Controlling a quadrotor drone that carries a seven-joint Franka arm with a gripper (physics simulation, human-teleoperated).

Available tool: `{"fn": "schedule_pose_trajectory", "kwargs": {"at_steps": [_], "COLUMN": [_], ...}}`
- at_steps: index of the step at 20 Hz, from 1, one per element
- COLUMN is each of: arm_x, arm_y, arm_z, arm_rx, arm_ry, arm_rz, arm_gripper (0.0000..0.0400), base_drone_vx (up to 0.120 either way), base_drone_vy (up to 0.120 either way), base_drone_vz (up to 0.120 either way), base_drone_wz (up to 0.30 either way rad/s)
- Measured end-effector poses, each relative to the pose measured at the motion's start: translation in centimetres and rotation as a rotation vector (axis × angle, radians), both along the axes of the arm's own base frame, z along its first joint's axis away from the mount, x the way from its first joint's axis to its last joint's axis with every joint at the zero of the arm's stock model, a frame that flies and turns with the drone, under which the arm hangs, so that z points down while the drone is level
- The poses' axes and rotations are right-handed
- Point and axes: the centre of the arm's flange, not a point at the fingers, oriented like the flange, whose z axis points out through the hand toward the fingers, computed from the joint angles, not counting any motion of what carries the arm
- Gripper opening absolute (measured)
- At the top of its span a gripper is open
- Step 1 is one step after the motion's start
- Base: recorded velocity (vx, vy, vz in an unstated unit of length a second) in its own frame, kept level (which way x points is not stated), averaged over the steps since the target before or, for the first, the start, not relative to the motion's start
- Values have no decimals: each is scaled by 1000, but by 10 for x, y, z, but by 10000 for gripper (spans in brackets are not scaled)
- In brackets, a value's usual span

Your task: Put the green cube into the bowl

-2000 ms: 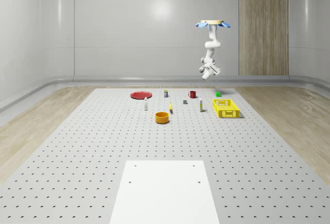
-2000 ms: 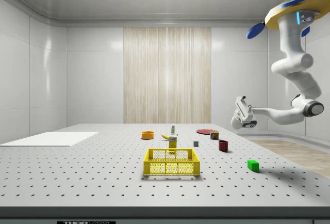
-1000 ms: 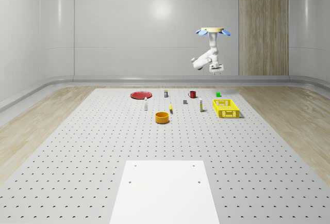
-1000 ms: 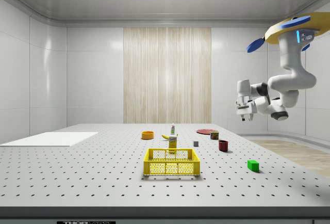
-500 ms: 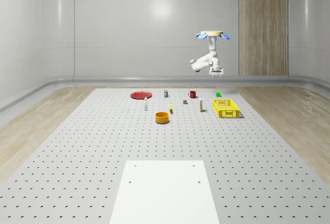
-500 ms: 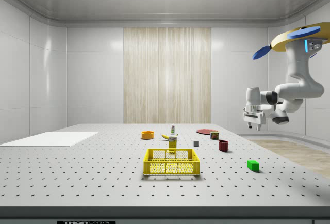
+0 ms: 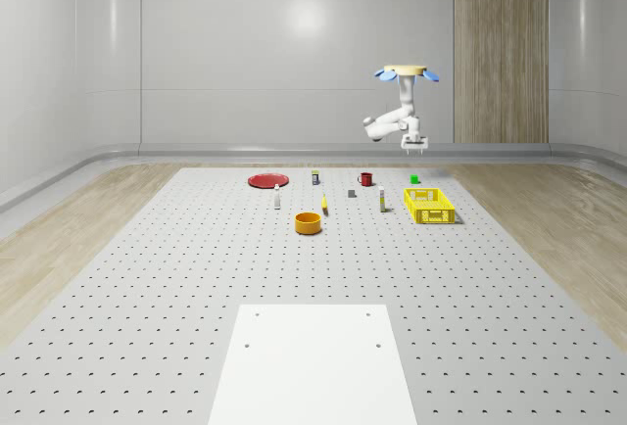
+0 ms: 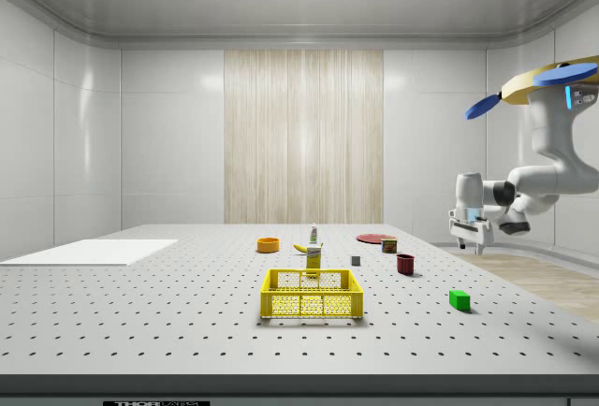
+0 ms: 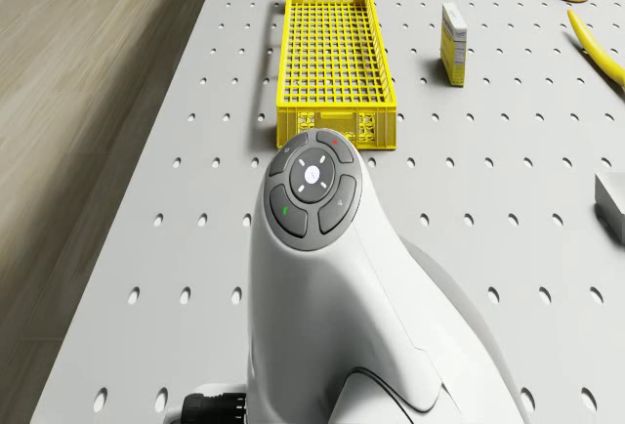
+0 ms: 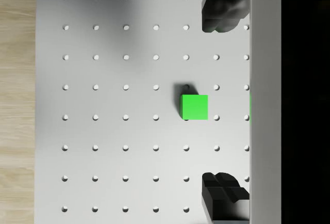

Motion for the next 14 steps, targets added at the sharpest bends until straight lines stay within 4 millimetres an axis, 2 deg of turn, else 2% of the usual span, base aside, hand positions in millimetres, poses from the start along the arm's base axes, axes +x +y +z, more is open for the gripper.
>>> {"fn": "schedule_pose_trajectory", "kwargs": {"at_steps": [6,9,14], "arm_x": [0,0,0], "arm_y": [0,0,0], "arm_z": [0,0,0], "arm_rx": [-2,-2,-3], "arm_ry": [0,0,0], "arm_rz": [0,0,0], "arm_gripper": [400,400,400], "base_drone_vx": [0,93,8], "base_drone_vy": [0,0,0], "base_drone_vz": [-120,-120,-120], "base_drone_wz": [0,0,0]}}
